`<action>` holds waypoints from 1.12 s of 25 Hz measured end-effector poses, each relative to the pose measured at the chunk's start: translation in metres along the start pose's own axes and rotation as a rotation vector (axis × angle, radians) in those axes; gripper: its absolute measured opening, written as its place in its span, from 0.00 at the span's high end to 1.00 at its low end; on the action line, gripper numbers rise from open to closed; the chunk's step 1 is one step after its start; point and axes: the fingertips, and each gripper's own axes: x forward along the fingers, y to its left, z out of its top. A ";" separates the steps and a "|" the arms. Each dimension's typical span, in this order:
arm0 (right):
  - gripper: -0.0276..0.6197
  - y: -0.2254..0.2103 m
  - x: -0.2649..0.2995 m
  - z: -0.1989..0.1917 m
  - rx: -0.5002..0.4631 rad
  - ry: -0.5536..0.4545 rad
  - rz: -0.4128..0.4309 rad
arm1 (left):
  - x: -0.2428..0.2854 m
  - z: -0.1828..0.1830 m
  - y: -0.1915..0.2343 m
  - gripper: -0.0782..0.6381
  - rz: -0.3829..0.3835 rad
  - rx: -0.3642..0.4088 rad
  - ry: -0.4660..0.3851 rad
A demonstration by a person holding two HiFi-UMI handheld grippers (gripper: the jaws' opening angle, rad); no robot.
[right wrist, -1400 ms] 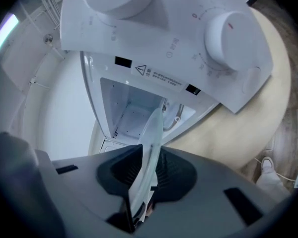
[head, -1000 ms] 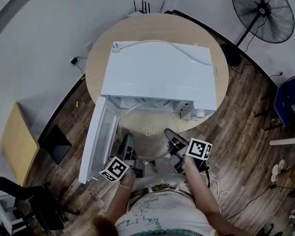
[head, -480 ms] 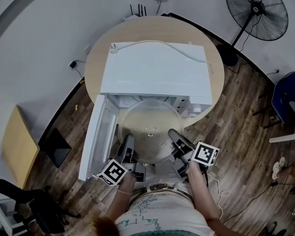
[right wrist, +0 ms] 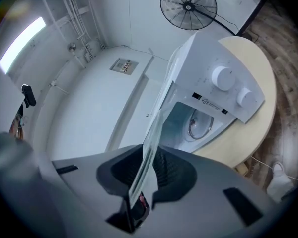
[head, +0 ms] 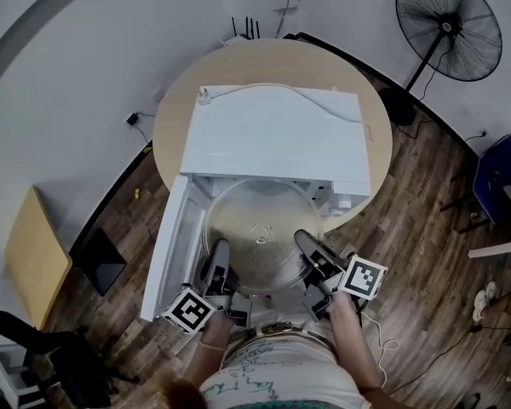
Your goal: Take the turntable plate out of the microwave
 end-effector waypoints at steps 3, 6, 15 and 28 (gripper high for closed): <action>0.87 0.009 0.003 0.001 0.012 0.010 0.013 | -0.004 0.004 -0.005 0.77 0.005 -0.043 -0.015; 0.87 0.013 0.004 -0.001 0.028 0.021 0.011 | -0.009 0.005 -0.007 0.77 0.019 -0.085 -0.029; 0.89 0.034 0.026 0.014 -0.013 0.057 0.068 | -0.002 0.033 -0.031 0.78 -0.053 -0.009 -0.075; 0.87 0.015 0.062 0.077 -0.034 0.029 0.027 | 0.083 0.048 -0.038 0.78 -0.094 -0.003 -0.063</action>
